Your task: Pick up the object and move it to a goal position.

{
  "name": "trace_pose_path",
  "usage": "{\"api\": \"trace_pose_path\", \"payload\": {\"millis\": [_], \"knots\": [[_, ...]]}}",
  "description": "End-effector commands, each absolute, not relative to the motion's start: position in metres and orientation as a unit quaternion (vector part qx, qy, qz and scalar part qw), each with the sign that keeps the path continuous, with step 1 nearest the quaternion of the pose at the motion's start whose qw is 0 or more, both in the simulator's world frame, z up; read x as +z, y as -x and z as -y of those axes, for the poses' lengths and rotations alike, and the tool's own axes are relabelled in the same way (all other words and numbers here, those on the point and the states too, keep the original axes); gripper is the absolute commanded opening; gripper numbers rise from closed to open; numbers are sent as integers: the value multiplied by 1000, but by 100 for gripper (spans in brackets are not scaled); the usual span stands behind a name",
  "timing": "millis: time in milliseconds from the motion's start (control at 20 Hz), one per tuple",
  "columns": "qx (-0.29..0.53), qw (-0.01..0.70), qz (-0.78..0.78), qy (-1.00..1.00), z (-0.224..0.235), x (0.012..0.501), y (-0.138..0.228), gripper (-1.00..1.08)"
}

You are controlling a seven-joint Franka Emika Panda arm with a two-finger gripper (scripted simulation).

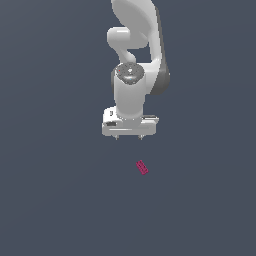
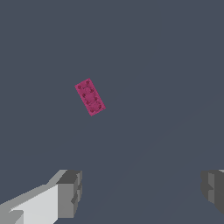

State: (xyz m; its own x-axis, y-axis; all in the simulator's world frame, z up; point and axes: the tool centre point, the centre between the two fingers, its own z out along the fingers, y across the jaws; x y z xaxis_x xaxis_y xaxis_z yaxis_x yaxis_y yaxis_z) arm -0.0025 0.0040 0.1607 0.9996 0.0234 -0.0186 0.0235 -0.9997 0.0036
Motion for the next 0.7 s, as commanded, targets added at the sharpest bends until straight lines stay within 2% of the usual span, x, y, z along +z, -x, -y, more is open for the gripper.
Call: {"api": "trace_pose_path", "payload": {"millis": [0,400,650], "knots": [[-9,2,-12,-1000,-4,161,2,100],[-14,6,-48,-999,-34,150,8,100],[-14,6,-49,-999,-34,150,7,100]]}}
